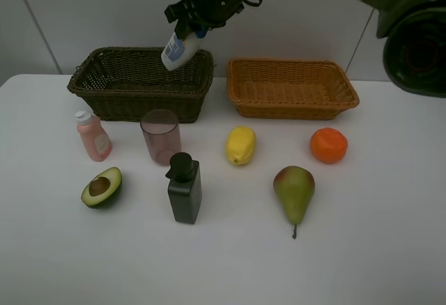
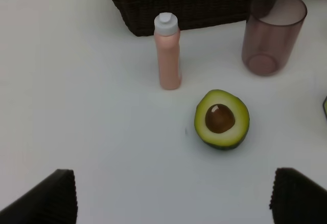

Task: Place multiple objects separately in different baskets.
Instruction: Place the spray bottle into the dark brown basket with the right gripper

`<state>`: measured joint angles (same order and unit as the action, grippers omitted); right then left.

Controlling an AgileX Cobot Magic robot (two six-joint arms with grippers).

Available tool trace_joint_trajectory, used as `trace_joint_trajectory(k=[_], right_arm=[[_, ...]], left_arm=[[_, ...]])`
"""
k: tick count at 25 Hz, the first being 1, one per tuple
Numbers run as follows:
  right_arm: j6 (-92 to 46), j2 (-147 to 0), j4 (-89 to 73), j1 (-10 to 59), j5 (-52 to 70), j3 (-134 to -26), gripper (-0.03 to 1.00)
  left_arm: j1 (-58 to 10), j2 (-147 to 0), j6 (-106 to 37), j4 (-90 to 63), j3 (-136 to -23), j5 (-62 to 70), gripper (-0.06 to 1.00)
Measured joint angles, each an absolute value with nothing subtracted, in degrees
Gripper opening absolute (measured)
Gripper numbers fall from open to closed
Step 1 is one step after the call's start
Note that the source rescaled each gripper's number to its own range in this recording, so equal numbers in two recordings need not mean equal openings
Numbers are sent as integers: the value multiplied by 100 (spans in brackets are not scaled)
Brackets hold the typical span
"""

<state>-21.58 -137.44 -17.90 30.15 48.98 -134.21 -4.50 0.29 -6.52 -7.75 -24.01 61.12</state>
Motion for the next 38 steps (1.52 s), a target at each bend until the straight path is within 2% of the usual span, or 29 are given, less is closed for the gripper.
trace_joint_trajectory(k=[10, 30, 31, 32, 36, 37, 38], right_arm=[[-2323, -14245, -1415, 2998, 4245, -13421, 0], [-2342, -14330, -1107, 2998, 4436, -13421, 0], [-2342, -14330, -1107, 2998, 4436, -13421, 2], [-2342, -14330, -1107, 2998, 4421, -13421, 10], [-2342, -14323, -1119, 2998, 4369, -13438, 64], [-2342, -14323, -1119, 2998, 4369, -13438, 74], [-2342, -14323, -1119, 2998, 4369, -13438, 80]], left_arm=[[-450, 29, -652, -775, -2401, 6119, 100], [-450, 29, -652, -775, -2401, 6121, 100], [-450, 29, -652, -775, -2401, 6121, 100], [-450, 29, -652, -775, -2401, 6121, 100], [-450, 29, -652, -775, -2401, 6125, 100], [-450, 29, -652, -775, -2401, 6125, 100], [-450, 29, -652, -775, -2401, 6125, 100]])
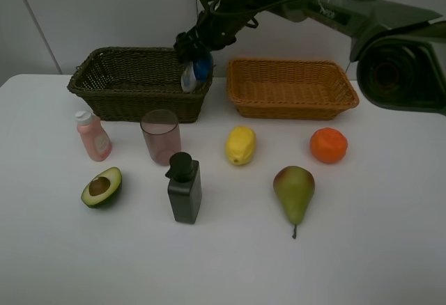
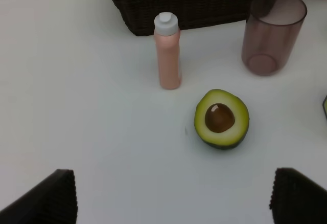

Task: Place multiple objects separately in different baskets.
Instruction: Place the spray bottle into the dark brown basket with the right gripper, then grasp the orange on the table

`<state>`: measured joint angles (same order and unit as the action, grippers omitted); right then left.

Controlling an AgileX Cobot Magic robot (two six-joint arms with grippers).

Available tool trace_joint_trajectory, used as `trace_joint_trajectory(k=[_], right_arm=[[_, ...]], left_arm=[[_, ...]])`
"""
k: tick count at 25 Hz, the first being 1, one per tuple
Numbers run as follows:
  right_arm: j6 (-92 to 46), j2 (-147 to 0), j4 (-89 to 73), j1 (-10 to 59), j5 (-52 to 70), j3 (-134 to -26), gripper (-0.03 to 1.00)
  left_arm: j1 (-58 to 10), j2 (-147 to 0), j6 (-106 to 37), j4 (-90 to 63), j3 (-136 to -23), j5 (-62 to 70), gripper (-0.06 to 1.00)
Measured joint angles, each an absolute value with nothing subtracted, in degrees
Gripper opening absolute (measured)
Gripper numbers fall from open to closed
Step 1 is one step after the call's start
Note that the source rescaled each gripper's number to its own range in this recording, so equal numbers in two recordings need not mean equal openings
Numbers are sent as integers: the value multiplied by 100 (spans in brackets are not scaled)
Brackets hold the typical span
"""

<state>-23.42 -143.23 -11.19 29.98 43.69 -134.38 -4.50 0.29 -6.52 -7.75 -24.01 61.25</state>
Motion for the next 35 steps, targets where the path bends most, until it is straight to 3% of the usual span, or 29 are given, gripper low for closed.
trace_joint_trajectory(k=[3, 8, 21, 35], right_arm=[[-2342, -14312, -1119, 2998, 4369, -13438, 88], [-2342, -14294, -1119, 2998, 4375, -13438, 90], [-2002, -13586, -960, 2998, 4966, -13438, 90], [-1365, -12604, 75, 3004, 6917, -13362, 90]], left_arm=[[-450, 29, -652, -775, -2401, 6125, 100], [-450, 29, -652, -775, -2401, 6125, 100], [-450, 29, -652, -775, -2401, 6138, 100], [-450, 29, -652, -775, -2401, 6140, 100]])
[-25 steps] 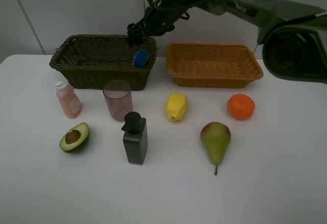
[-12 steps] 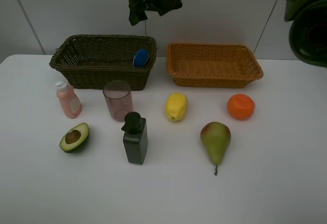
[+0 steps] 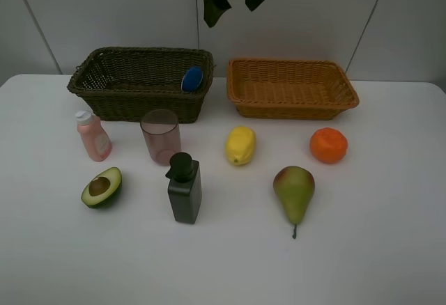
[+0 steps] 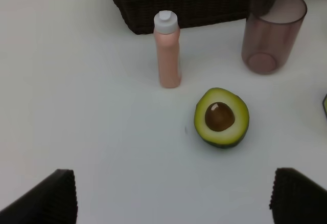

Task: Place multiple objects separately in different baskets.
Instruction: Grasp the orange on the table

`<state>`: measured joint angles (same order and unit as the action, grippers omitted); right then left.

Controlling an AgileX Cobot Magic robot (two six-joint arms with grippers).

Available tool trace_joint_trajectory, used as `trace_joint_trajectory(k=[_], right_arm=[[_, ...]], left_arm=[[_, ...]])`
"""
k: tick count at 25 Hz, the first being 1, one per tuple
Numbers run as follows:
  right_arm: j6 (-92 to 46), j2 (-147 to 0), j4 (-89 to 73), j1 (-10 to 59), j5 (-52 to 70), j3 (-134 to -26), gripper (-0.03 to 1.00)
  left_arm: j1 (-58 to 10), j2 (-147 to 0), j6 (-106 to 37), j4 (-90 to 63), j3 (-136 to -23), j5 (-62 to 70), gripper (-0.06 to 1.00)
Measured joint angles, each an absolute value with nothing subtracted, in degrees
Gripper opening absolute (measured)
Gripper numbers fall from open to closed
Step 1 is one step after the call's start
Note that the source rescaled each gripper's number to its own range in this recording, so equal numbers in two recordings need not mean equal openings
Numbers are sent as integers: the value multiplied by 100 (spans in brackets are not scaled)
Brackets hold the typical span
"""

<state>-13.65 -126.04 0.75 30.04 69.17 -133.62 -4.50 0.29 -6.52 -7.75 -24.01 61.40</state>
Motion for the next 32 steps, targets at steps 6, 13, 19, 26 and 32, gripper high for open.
trace_joint_trajectory(k=[6, 13, 19, 26, 32], right_arm=[[-1151, -11846, 190, 3004, 6950, -12273, 90], [-1027, -10766, 224, 3004, 6833, -10249, 90], [-852, -9819, 352, 2998, 6321, -8757, 90], [-601, -9551, 372, 2993, 6414, -8038, 90], [-485, -9532, 526, 2728, 6491, -7636, 90]], left_arm=[[-450, 29, -652, -775, -2401, 6145, 100], [-450, 29, -652, -775, -2401, 6145, 100], [-450, 29, -652, -775, -2401, 6145, 100], [-450, 29, -652, -775, -2401, 6145, 100], [-450, 29, -652, -775, -2401, 6145, 100]])
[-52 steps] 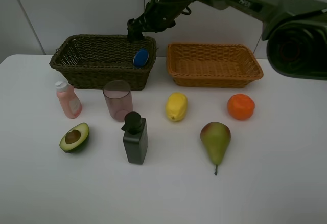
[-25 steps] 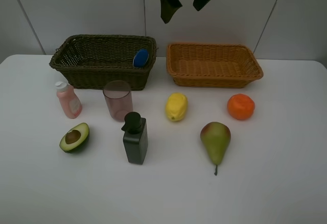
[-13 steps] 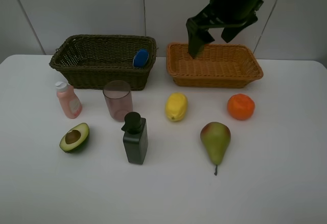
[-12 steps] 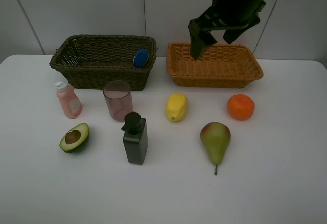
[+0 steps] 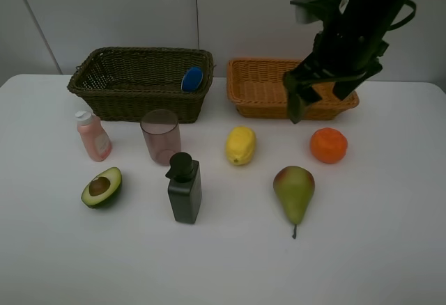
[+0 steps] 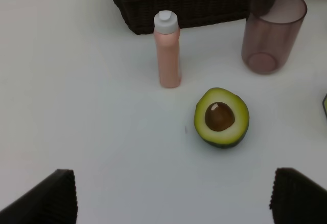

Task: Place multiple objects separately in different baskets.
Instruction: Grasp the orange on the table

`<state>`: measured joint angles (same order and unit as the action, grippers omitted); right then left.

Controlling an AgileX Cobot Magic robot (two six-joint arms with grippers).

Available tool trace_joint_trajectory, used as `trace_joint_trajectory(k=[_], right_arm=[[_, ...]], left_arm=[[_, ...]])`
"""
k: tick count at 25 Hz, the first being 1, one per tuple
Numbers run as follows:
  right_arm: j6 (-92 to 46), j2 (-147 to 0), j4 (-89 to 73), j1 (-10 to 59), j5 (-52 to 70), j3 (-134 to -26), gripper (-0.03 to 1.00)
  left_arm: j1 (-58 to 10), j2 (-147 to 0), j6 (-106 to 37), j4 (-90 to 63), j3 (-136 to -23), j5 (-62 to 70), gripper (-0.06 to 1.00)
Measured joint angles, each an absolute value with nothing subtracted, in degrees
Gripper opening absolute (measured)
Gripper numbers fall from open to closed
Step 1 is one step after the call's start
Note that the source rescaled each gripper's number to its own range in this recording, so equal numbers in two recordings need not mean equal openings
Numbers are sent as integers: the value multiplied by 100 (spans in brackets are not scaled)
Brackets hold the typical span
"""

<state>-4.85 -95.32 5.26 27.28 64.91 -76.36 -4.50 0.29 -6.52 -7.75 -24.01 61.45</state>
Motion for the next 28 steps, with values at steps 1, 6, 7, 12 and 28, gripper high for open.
trace_joint_trajectory(k=[1, 6, 7, 12, 28], right_arm=[[-462, -9532, 562, 2642, 6447, -7593, 90], [-411, -9538, 691, 2270, 6198, -7501, 90], [-403, -9563, 698, 2221, 6167, -7493, 90], [-409, -9877, 681, 1998, 6004, -7482, 90], [-943, -10870, 210, 1379, 5184, -7471, 90]], left_arm=[[-450, 29, -652, -775, -2401, 6145, 100], [-450, 29, -652, -775, -2401, 6145, 100], [-450, 29, -652, -775, -2401, 6145, 100], [-450, 29, -652, -775, -2401, 6145, 100], [-450, 29, -652, -775, -2401, 6145, 100]])
